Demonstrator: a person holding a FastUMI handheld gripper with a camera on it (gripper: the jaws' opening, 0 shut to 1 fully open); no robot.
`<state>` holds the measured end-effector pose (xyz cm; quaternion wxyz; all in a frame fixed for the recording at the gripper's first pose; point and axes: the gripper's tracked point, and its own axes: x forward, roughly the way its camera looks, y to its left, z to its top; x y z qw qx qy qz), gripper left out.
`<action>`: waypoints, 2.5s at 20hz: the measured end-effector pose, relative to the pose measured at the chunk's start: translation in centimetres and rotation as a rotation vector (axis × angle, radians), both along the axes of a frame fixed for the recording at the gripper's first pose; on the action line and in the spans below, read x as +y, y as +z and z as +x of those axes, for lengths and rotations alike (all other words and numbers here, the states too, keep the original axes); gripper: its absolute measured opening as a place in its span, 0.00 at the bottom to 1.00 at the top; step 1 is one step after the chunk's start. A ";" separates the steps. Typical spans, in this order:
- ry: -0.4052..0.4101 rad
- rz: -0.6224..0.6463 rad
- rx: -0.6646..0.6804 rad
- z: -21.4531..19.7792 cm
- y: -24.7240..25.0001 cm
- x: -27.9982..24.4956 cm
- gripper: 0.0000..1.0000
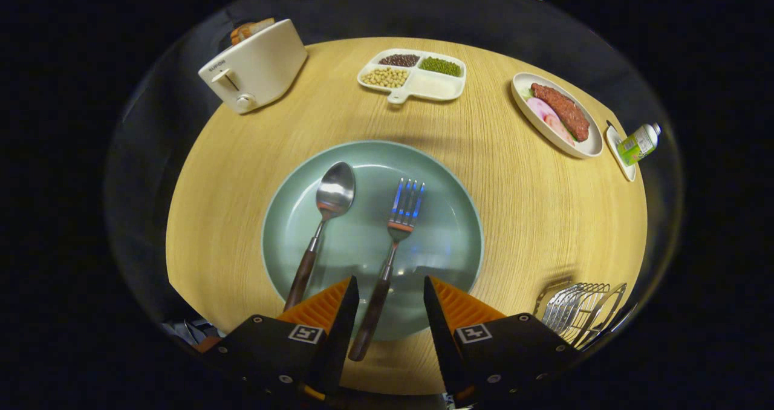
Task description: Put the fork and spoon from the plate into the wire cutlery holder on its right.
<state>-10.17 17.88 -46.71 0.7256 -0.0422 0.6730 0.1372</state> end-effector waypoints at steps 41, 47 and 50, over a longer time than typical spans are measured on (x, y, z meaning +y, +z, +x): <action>-0.173 -0.090 0.058 -7.5 12.0 -24.1 0.05; -0.065 -0.122 0.178 -9.1 10.1 -26.2 0.05; -0.019 -0.131 0.232 -9.4 9.4 -26.6 0.05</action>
